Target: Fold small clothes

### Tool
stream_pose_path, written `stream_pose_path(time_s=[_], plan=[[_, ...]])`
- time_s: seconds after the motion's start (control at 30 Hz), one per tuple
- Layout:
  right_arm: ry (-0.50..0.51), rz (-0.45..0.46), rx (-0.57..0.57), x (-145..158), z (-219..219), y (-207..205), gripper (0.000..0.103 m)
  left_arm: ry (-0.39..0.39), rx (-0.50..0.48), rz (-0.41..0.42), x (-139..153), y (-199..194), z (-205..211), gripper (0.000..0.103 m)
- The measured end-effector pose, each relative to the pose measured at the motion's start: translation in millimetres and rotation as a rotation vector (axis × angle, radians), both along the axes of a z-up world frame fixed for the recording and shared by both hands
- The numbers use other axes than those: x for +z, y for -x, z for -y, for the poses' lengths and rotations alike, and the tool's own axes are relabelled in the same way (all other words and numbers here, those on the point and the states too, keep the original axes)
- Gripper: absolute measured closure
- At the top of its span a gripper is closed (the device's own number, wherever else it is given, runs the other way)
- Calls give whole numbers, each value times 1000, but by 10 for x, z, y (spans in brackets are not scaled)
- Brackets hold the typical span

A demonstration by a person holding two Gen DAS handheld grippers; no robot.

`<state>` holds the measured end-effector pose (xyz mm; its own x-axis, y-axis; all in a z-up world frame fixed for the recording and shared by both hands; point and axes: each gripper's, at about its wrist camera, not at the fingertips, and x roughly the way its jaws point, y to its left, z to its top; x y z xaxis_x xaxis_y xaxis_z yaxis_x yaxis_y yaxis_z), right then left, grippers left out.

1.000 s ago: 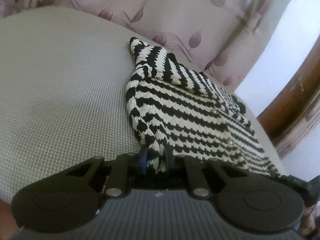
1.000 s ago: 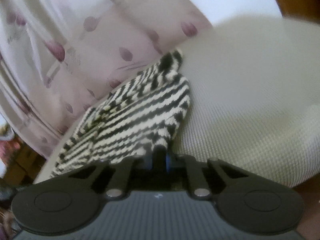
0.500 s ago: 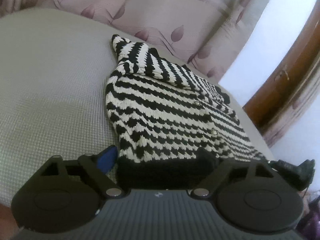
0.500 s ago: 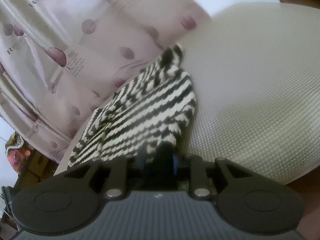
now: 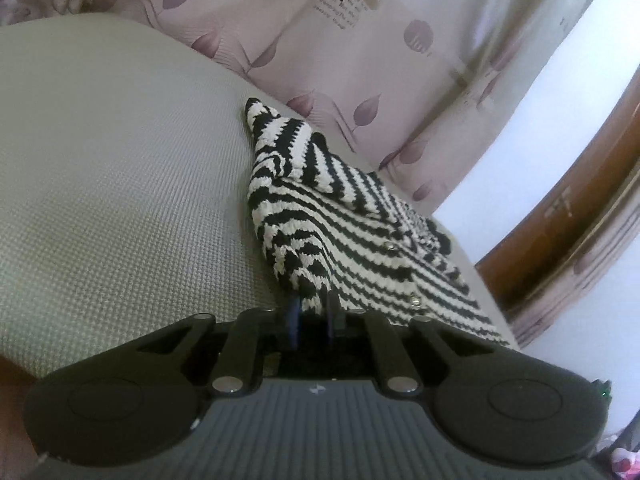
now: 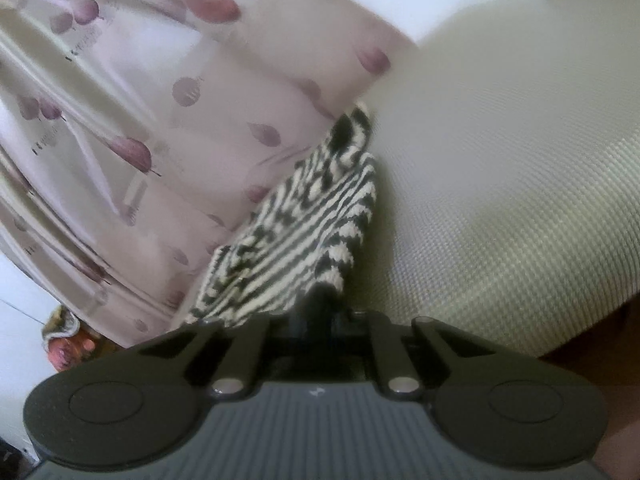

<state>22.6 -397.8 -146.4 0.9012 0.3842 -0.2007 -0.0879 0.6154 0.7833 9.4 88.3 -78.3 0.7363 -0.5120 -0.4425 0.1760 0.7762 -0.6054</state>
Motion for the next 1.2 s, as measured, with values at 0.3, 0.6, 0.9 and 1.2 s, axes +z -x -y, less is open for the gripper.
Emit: stream_pose_path(time_s=[0.3, 0.6, 0.9, 1.2], plan=[[-47, 40, 1, 50, -18, 146, 95, -2, -10, 2, 21, 120, -114, 96], [-60, 22, 2, -33, -16, 292, 95, -49, -6, -11, -34, 154, -281, 97], [-28, -3, -1, -25, 59, 171, 77, -68, -65, -35, -110, 4, -249, 23], [-51, -29, 22, -131, 24, 60, 89, -49, -115, -102, -226, -66, -148, 96]])
